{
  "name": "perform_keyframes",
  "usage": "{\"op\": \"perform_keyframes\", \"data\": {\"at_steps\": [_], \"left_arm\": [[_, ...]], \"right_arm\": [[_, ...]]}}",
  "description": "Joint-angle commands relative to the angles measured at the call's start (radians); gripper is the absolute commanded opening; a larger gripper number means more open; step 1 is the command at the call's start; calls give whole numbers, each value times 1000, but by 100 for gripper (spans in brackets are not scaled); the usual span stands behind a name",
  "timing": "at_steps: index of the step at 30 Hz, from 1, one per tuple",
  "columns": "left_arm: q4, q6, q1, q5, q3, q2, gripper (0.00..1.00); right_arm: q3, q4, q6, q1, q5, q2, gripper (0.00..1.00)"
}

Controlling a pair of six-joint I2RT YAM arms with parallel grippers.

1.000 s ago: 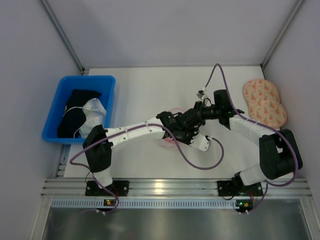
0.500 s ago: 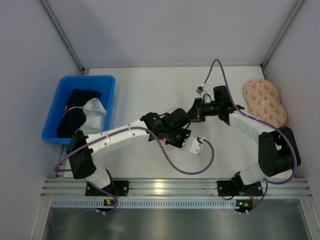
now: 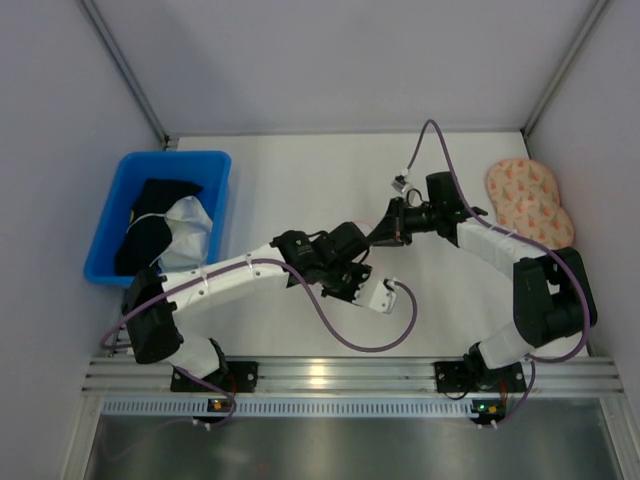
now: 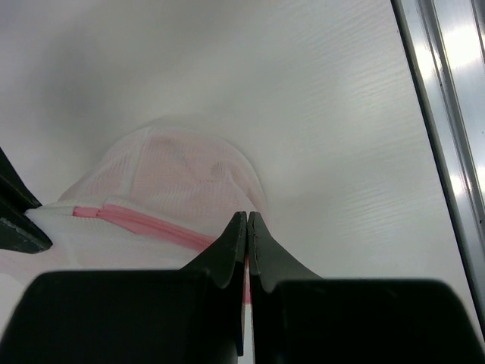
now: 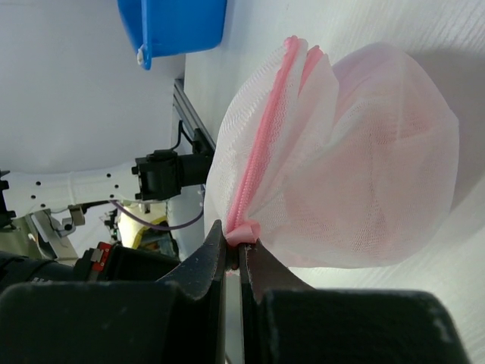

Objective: Place the bra in the laundry bag and zip it closed

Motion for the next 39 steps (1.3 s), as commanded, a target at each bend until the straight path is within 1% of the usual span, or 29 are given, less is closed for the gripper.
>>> {"op": "perform_keyframes", "data": {"at_steps": [1, 6, 9, 14, 15, 16, 18, 19, 20, 21, 22, 23, 24, 27, 30, 34, 35, 39], "left_arm": [[-53, -46, 18, 114, 37, -47, 0], [-55, 17, 24, 166, 5, -81, 0], [-55, 23, 23, 198, -34, -101, 0], [-49, -32, 23, 220, -45, -85, 0], [-35, -81, 23, 214, -38, -69, 0], [-4, -106, 23, 202, -17, -58, 0], [23, -150, 24, 196, 5, -36, 0], [57, -164, 24, 191, 18, -30, 0], [71, -175, 24, 188, 26, -29, 0], [85, -196, 24, 183, 38, -18, 0], [108, -207, 24, 179, 43, -13, 0], [117, -213, 26, 177, 49, -3, 0], [125, -224, 26, 176, 60, 2, 0], [166, -241, 26, 154, 71, 16, 0], [206, -244, 29, 128, 72, 27, 0], [221, -224, 34, 133, 81, 39, 0], [221, -216, 34, 131, 84, 45, 0], [221, -190, 34, 133, 107, 57, 0]], "right_arm": [[40, 75, -11, -30, 38, -19, 0], [57, 85, -12, -30, 11, -2, 0], [99, 26, -72, -33, 14, 21, 0], [166, 0, -98, -33, 14, 67, 0], [180, -7, -96, -31, 8, 75, 0], [194, -23, -101, -31, 2, 89, 5], [232, -94, -138, -33, -5, 92, 25], [247, -121, -177, -36, 1, 84, 43], [249, -144, -198, -37, 11, 75, 50], [252, -200, -217, -40, 34, 49, 61], [266, -234, -271, -46, 52, 35, 67], [275, -278, -300, -51, 92, 25, 71], [284, -344, -363, -56, 110, 3, 74], [307, -456, -425, -70, 150, -35, 74], [268, -487, -419, -66, 91, -64, 71], [160, -465, -359, -34, 2, -86, 67], [149, -439, -351, -24, -15, -91, 67], [143, -437, -374, 47, -24, -63, 64]]}}
